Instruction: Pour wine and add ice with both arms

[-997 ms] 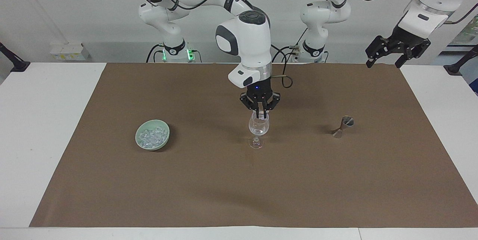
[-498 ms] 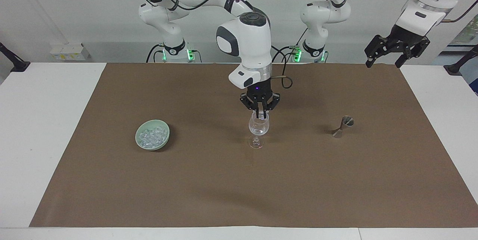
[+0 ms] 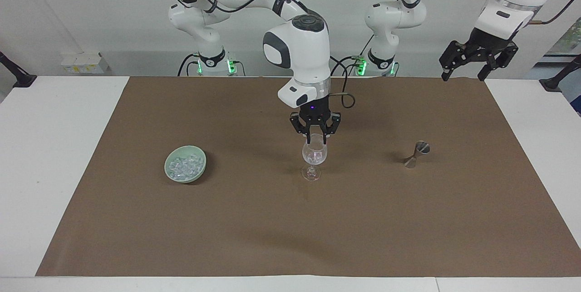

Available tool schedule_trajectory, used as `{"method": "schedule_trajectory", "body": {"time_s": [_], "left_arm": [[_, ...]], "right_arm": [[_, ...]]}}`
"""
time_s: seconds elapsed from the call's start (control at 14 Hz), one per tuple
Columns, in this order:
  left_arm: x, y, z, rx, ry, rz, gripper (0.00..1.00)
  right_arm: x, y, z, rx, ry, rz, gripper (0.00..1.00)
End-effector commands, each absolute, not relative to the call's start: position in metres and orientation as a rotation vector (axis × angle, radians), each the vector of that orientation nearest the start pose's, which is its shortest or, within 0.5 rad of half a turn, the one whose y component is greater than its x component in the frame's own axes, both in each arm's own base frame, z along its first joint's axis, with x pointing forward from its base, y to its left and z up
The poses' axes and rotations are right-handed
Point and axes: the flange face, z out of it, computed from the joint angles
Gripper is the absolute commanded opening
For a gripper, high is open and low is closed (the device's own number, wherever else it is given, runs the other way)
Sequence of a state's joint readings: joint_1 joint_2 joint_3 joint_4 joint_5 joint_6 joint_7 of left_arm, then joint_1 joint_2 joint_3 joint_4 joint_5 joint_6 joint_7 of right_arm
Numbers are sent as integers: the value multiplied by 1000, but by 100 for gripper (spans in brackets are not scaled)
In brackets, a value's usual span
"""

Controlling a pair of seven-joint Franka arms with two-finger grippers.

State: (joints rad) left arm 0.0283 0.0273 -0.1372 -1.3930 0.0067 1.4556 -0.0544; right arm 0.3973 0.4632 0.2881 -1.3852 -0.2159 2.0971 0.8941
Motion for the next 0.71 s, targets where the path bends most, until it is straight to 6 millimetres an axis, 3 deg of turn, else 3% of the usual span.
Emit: {"method": "schedule_trajectory", "body": {"time_s": [0.0,0.28,0.5,0.57,0.64], "left_arm": [[537,-57,682,-3106,101,-80,100],[534,-56,681,-3106,103,-104,100],[532,-58,687,-3105,107,-123,100],[532,-59,686,-3103,109,-118,100],[532,-61,686,-3103,114,-118,100]], "right_arm": [[581,413,485,-2983,291,-389,47],[584,405,500,-2967,309,-414,52],[582,391,523,-2960,341,-443,79],[583,381,532,-2965,360,-449,93],[582,371,537,-2976,369,-451,100]]}}
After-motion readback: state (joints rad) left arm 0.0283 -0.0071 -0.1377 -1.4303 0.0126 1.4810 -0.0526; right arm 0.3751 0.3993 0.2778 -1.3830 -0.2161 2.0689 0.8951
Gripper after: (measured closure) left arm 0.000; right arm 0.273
